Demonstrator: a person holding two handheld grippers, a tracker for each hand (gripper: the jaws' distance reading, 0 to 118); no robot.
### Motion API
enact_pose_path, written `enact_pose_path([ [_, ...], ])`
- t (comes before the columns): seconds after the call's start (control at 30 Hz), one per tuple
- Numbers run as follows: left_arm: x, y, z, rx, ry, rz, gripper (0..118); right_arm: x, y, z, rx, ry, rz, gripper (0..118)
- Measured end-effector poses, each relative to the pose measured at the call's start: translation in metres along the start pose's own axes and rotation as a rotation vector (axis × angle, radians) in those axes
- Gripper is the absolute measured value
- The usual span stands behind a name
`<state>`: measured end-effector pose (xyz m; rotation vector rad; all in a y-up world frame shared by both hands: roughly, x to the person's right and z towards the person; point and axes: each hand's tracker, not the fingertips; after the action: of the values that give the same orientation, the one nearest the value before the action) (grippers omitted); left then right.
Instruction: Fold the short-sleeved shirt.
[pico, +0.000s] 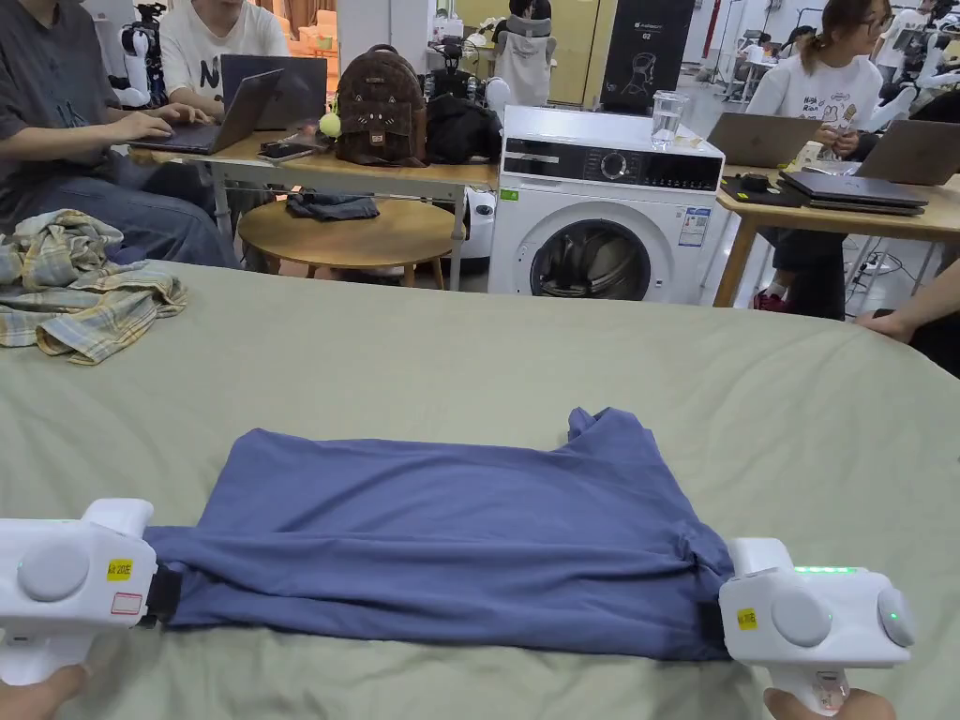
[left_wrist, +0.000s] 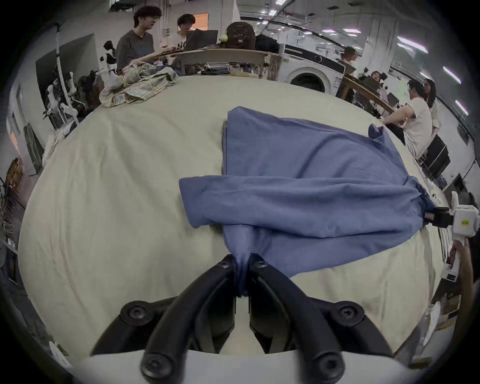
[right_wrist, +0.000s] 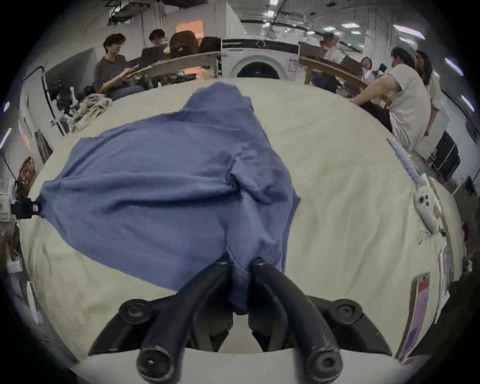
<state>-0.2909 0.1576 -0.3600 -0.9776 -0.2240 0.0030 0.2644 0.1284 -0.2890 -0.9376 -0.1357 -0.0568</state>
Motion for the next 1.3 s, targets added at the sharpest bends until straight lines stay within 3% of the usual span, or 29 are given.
enact_pose_path([
  [0.1, -0.002, 0.001, 0.015, 0.029, -0.02, 0.003, 2, 0.005, 0.004, 0.025, 0.043, 0.022, -0.051, 4],
  [0.43, -0.007, -0.04, 0.081, 0.057, -0.036, 0.004, 2, -0.002, -0.033, 0.103, 0.052, -0.029, 0.012, 4],
  [0.67, -0.013, -0.09, 0.064, -0.033, -0.033, -0.004, 2, -0.008, -0.092, 0.091, -0.045, -0.05, 0.043, 4],
  [0.9, -0.016, -0.106, 0.032, -0.063, -0.013, 0.006, 2, -0.013, -0.111, 0.052, -0.079, -0.083, 0.067, 5],
  [0.97, -0.017, -0.104, 0.032, -0.063, -0.017, 0.019, 2, -0.015, -0.11, 0.053, -0.066, -0.095, 0.075, 9],
  [1.03, -0.016, -0.102, 0.039, -0.059, -0.02, 0.021, 6, -0.016, -0.107, 0.061, -0.062, -0.102, 0.073, 29],
  [1.07, -0.015, -0.1, 0.043, -0.056, -0.019, 0.03, 14, -0.016, -0.105, 0.067, -0.046, -0.107, 0.06, 37],
  [1.13, -0.009, -0.094, 0.053, -0.022, -0.003, 0.034, 16, -0.02, -0.097, 0.083, 0.042, -0.141, 0.046, 39],
  [1.2, -0.003, -0.087, 0.063, 0.051, 0.006, 0.021, 25, -0.024, -0.086, 0.096, 0.114, -0.149, 0.037, 51],
  [1.23, 0.001, -0.084, 0.068, 0.092, 0.003, 0.015, 31, -0.027, -0.08, 0.102, 0.142, -0.147, 0.036, 52],
  [1.3, 0.01, -0.077, 0.075, 0.164, 0.008, 0.008, 32, -0.037, -0.068, 0.109, 0.196, -0.133, 0.027, 52],
])
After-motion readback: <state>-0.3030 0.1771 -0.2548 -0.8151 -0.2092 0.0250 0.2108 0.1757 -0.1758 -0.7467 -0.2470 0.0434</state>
